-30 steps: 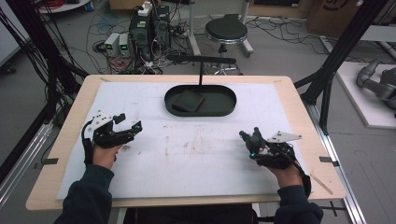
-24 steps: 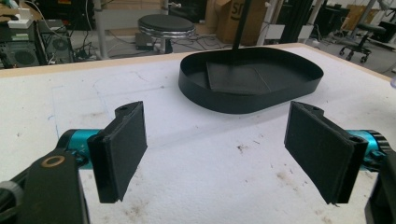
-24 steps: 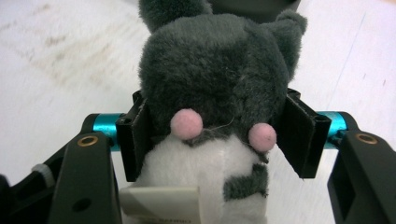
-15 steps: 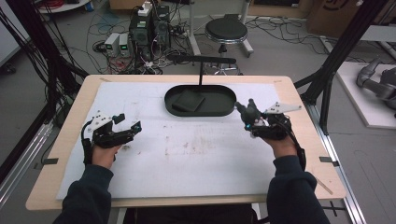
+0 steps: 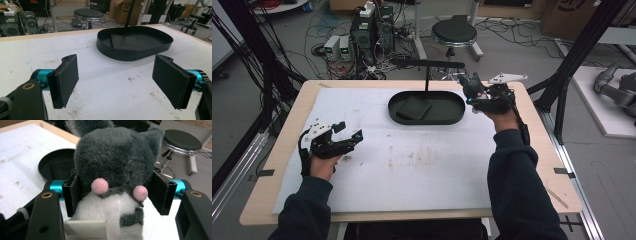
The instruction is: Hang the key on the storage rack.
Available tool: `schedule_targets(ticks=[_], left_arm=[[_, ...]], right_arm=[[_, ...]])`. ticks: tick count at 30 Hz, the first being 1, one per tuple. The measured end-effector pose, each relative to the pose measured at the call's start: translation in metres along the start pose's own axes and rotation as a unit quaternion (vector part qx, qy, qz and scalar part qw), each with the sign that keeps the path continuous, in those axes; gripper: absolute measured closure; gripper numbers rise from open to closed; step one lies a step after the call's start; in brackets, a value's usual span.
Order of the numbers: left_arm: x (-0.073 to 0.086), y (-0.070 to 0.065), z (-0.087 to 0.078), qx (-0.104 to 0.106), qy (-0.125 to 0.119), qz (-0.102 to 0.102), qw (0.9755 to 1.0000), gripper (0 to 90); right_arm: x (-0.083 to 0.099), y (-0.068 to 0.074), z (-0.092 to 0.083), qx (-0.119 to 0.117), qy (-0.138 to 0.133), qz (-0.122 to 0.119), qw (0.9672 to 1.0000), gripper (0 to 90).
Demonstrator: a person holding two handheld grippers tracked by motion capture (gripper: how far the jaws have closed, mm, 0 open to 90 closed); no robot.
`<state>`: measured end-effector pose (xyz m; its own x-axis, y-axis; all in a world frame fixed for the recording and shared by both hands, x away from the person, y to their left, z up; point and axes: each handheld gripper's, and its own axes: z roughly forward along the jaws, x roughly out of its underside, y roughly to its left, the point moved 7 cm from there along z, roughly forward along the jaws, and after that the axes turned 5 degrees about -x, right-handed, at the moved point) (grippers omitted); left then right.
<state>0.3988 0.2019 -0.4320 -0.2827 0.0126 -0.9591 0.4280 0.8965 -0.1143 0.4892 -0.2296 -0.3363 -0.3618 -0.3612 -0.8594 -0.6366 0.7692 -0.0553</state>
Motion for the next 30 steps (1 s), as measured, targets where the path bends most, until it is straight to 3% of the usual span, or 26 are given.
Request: schedule_targets(ticks=[3, 7, 13, 20, 30], left_arm=[[0.0, 0.001, 0.0, -0.001, 0.0, -0.002, 1.0, 21.0], [0.0, 0.002, -0.001, 0.0, -0.001, -0.003, 1.0, 21.0], [0.001, 0.002, 0.0, 0.001, -0.001, -0.005, 1.0, 21.0], [0.001, 0.004, -0.001, 0.001, -0.002, -0.009, 1.0, 21.0], [0.001, 0.004, 0.0, 0.0, -0.001, -0.008, 1.0, 21.0]], right_arm=[[-0.009, -0.006, 0.006, 0.008, 0.003, -0.001, 1.0, 36.2], [-0.019, -0.012, 0.012, 0.012, -0.012, 0.01, 0.9998, 36.2], [-0.026, -0.019, 0.024, 0.019, -0.007, 0.021, 0.9996, 36.3], [-0.015, -0.019, 0.037, 0.012, 0.028, 0.033, 0.999, 36.3], [-0.008, -0.028, 0.038, 0.043, 0.053, 0.042, 0.9968, 36.4]])
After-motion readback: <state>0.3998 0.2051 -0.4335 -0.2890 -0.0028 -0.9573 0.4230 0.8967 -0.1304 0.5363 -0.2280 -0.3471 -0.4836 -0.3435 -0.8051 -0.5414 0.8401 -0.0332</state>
